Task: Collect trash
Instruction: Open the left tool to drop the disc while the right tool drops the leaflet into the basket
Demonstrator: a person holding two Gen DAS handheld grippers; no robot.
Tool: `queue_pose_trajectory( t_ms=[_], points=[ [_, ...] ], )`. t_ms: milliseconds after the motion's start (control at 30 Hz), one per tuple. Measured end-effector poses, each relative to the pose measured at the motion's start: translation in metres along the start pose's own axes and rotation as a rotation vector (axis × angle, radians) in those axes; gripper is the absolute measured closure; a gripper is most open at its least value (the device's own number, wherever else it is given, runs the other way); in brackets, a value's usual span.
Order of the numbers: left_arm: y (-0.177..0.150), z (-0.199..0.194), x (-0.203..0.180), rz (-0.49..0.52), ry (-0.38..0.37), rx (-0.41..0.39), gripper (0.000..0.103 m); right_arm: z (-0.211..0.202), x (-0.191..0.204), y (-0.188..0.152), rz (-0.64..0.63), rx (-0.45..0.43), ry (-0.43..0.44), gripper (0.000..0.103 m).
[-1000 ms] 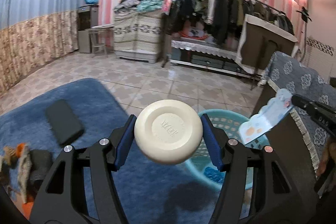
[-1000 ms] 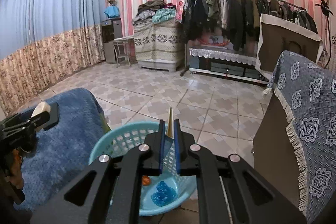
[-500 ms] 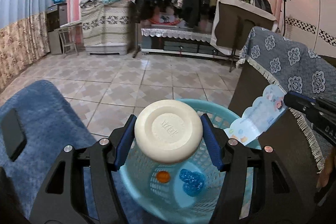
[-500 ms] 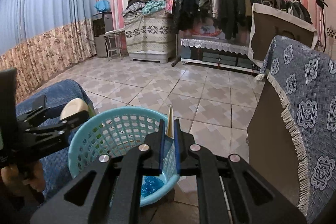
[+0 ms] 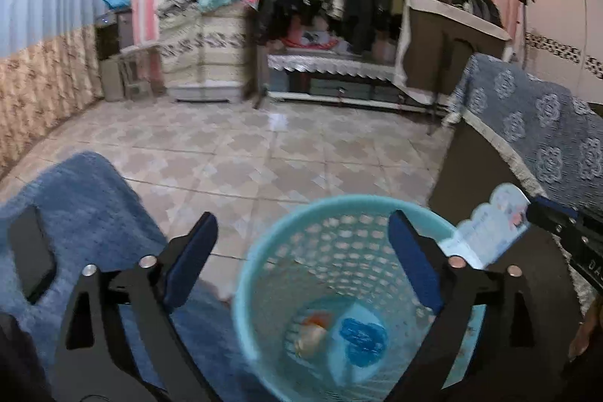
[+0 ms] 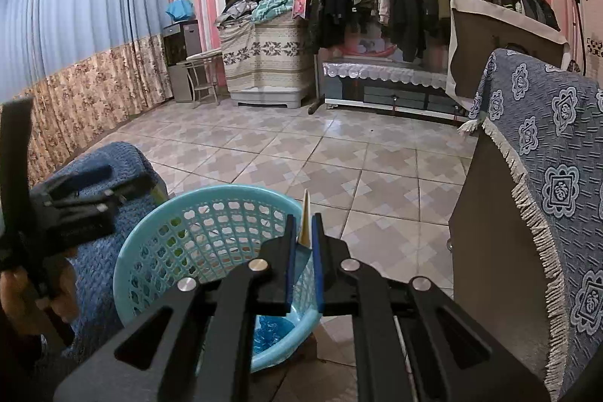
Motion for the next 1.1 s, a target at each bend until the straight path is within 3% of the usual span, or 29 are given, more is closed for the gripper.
queue_pose_trajectory(
  t_ms=[133, 567, 633, 667, 700, 767, 900, 1100],
  points=[
    [0.007, -0.017, 0.018, -0.019, 0.049, -0.026, 0.006, 0.003, 0.009, -0.001, -0.007, 0.002, 0.01, 0.094],
    [0.003, -0.075, 0.068, -0.084, 0.158, -0.065, 0.006, 0.023, 0.056, -0.004, -0.056, 0.033, 0.027, 0.091],
    [0.0, -0.086, 0.074, -0.089, 0.178, -0.07, 0.006, 0.027, 0.062, -0.006, -0.063, 0.043, 0.023, 0.066],
    [-0.001, -0.089, 0.076, -0.093, 0.184, -0.073, 0.006, 0.026, 0.064, -0.007, -0.065, 0.043, 0.027, 0.047],
    [-0.002, -0.094, 0.079, -0.102, 0.189, -0.075, 0.006, 0.025, 0.066, -0.008, -0.067, 0.038, 0.025, 0.04],
    [-0.004, -0.104, 0.086, -0.12, 0.195, -0.079, 0.006, 0.022, 0.069, -0.009, -0.076, 0.035, 0.024, 0.036],
    [-0.009, -0.126, 0.096, -0.146, 0.219, -0.093, 0.006, 0.013, 0.072, -0.005, -0.085, 0.018, 0.011, 0.015],
    [-0.016, -0.165, 0.103, -0.159, 0.252, -0.118, 0.006, -0.01, 0.077, 0.003, -0.069, -0.028, -0.001, 0.004]
  ],
)
Point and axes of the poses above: each gripper's, at about its wrist camera, not at the fingertips, and z roughly the way its jaws point, x to its left, y to its top, the point moved 1 cm from there along z, roughly the way its jaws point, and after that the axes turned 11 degrees about -y, right-handed, at the moved point
